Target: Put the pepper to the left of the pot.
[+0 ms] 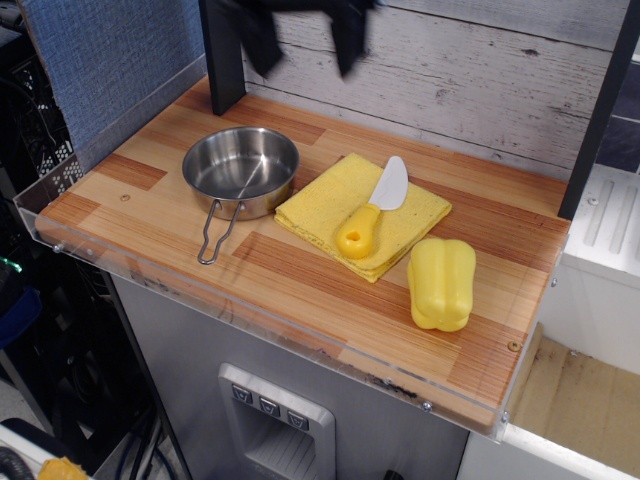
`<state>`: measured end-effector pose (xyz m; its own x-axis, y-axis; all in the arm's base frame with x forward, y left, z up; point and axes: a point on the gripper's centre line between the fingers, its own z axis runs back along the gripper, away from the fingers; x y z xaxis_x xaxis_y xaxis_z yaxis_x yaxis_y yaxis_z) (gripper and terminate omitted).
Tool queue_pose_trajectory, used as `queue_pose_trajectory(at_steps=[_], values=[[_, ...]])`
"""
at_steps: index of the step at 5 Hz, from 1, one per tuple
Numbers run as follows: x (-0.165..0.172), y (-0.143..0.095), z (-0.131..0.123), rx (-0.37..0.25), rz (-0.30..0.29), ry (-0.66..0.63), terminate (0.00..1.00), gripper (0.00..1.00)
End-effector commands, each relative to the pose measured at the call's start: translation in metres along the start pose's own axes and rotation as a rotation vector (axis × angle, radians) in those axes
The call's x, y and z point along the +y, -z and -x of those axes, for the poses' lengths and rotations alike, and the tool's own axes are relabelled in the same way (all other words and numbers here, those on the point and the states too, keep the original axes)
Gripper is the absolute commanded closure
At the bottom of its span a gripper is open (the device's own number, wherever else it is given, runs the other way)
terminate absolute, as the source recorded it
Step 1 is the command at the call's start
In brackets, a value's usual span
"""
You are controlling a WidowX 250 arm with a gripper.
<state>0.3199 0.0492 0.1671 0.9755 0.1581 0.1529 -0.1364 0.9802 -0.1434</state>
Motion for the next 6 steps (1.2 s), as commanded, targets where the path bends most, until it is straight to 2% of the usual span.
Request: queue_pose_trajectory(at_steps=[1, 2, 3, 4, 5, 6], values=[[0.017, 0.001, -0.014, -0.018, -0.115, 0.118, 0.00, 0.00], [0.014, 0.009, -0.019, -0.016, -0.155, 0.164, 0.00, 0.00], [0.014, 0.013, -0.019, -0.009, -0.166, 0.178, 0.00, 0.00], [0.020, 0.019, -0.020, 0.059, -0.191, 0.171, 0.00, 0.00], [0.020, 0.019, -0.020, 0.059, -0.191, 0.171, 0.00, 0.00], [0.020, 0.019, -0.020, 0.059, -0.191, 0.171, 1.00, 0.00]])
